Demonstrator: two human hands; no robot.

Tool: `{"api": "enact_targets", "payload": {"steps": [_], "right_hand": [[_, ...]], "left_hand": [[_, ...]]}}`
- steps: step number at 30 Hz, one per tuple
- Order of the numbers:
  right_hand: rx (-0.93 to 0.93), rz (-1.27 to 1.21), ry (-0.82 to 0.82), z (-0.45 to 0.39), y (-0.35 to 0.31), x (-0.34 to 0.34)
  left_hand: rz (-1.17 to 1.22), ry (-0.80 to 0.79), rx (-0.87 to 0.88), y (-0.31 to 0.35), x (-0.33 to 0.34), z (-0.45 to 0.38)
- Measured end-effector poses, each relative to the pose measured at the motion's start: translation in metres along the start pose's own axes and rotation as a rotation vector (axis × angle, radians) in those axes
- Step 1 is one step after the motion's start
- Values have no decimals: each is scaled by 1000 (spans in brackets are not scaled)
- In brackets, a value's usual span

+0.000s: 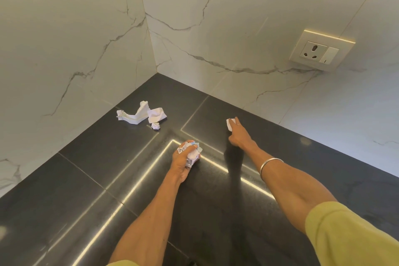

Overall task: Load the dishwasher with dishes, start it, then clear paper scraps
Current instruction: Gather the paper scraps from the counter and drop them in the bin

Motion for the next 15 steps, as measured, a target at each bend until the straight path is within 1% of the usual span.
{"api": "enact_targets", "payload": {"steps": [2, 5, 7, 9, 13, 15], "right_hand": [[-20, 93, 14, -4, -1, 4], [-7, 103, 106, 1, -5, 2], [-34, 116, 184, 6, -11, 1], [-55, 97, 224, 12, -17, 1], [-68, 91, 194, 24, -33, 1], [-54, -25, 160, 29, -39, 4]], "left_hand": [[-2, 19, 10, 0, 1, 0], [1, 22, 3, 0, 0, -2], [3, 27, 0, -1, 0, -2], [6, 35, -4, -2, -1, -2], [13, 54, -6, -4, -2, -3], [20, 52, 1, -4, -3, -2]]}}
Point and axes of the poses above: each hand's wrist, its own z-axis away from the middle knuckle, its own x-axis out of the palm, y = z × x, the point moved 7 cm from there along -z, towards the middle knuckle, and after that the axes turned 2 degrees about z, right-handed, at the moved point
